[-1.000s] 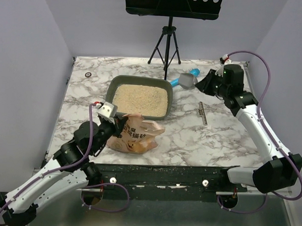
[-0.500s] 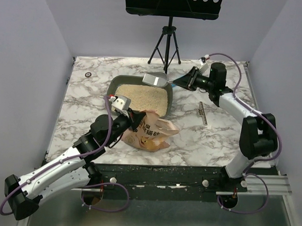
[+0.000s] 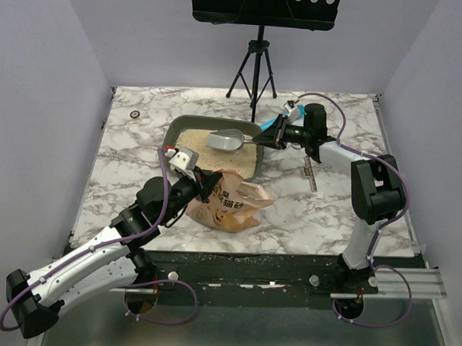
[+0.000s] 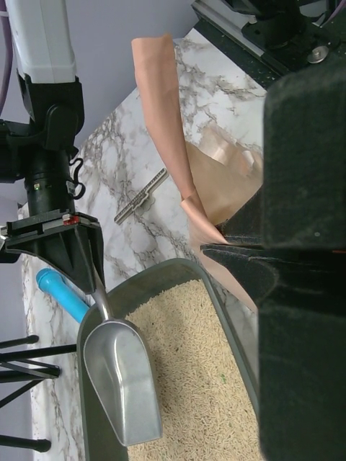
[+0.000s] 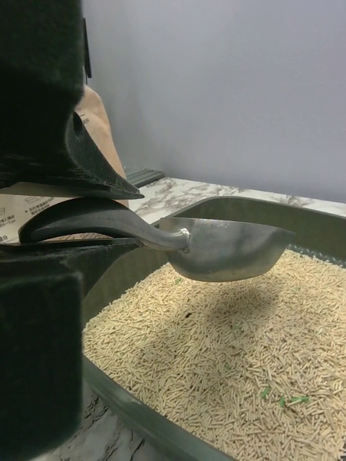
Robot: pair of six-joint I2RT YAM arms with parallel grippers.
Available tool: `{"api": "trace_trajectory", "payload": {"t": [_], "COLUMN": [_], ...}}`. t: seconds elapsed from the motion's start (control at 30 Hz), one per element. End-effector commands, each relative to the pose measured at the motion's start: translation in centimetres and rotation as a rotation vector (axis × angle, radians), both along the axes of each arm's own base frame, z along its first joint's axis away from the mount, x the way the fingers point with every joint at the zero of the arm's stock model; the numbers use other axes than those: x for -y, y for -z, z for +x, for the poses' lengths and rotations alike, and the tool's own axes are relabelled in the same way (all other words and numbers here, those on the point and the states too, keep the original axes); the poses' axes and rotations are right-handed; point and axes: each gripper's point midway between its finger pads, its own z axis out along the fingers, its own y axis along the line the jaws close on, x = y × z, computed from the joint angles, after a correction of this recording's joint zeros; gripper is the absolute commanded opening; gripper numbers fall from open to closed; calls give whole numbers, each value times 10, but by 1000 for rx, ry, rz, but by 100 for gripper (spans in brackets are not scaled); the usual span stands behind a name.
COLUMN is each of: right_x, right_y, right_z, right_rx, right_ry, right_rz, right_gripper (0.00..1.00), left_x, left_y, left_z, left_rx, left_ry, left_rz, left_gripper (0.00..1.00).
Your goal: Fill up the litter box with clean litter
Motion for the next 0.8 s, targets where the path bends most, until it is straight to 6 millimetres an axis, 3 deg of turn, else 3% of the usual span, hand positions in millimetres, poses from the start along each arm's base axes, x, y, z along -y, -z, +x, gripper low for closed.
{"api": "trace_trajectory", "payload": {"t": [0.0, 0.3, 0.5, 0.6, 0.77], "right_x": [-1, 9, 15, 16, 23], "right_y": [9, 32, 41, 43, 38], "right_z": [-4, -3, -6, -9, -13], "right_rx": [-4, -52, -78, -88, -86], "right_ry": [-49, -10, -5, -9, -11], "right_rz": [-14, -127, -183, -192, -216], "right_gripper": [6, 22, 38, 49, 56], "left_x": [-11, -10, -14, -14, -14], "left_y": [-52, -50, -49, -48, -47], "left_z": [0, 2, 1, 1, 0], "left_rx": [126, 125, 128, 126, 123], "left_ry": [-39, -44, -50, -52, -52], "left_rz": [-132, -110, -110, -108, -107], "left_gripper": [0, 0, 0, 0, 0]}}
